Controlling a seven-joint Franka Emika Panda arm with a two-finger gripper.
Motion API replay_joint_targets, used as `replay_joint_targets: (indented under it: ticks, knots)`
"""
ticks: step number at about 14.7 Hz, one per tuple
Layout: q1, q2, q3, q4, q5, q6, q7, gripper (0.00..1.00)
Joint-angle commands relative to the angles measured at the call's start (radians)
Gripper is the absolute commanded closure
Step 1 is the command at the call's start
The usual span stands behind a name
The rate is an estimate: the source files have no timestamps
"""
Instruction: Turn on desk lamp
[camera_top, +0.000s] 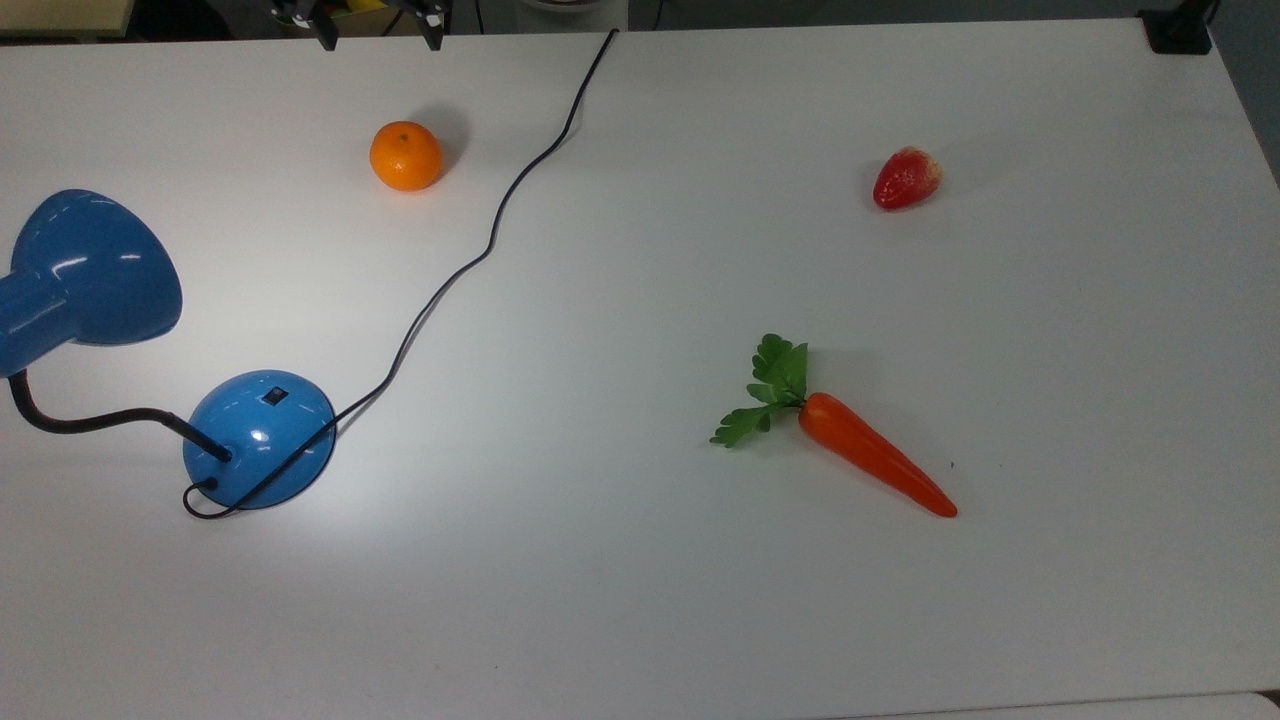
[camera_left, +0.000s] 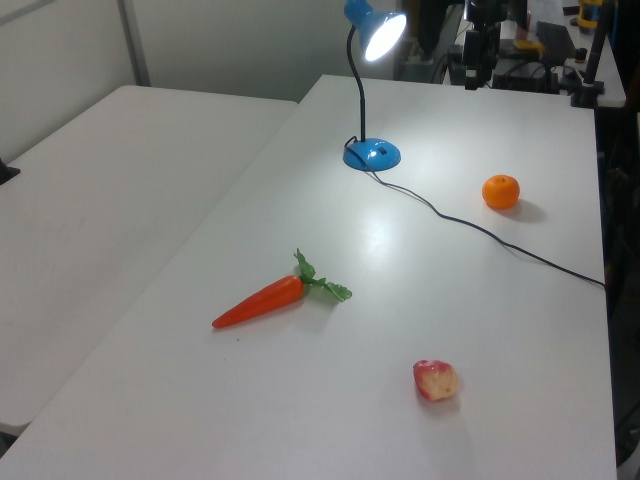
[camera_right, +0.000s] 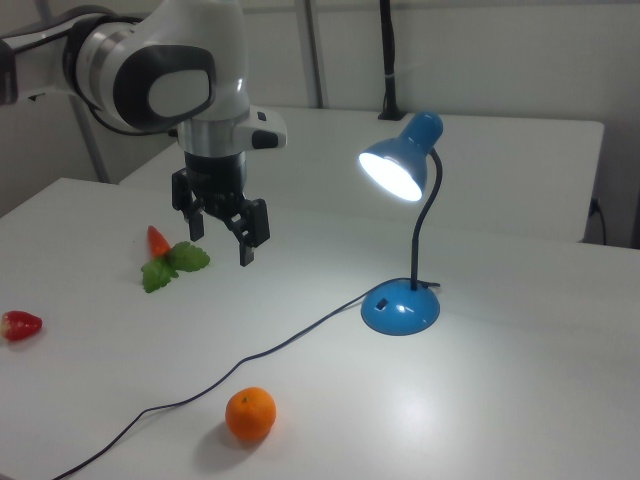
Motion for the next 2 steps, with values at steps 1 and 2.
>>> replay_joint_targets:
  ticks: [1,2]
  knots:
    - [0.003,-0.01,-0.004,0.003,0.002,-0.021,0.012,0.0]
    - [0.003,-0.011,-0.004,0.004,0.002,-0.021,0.012,0.0]
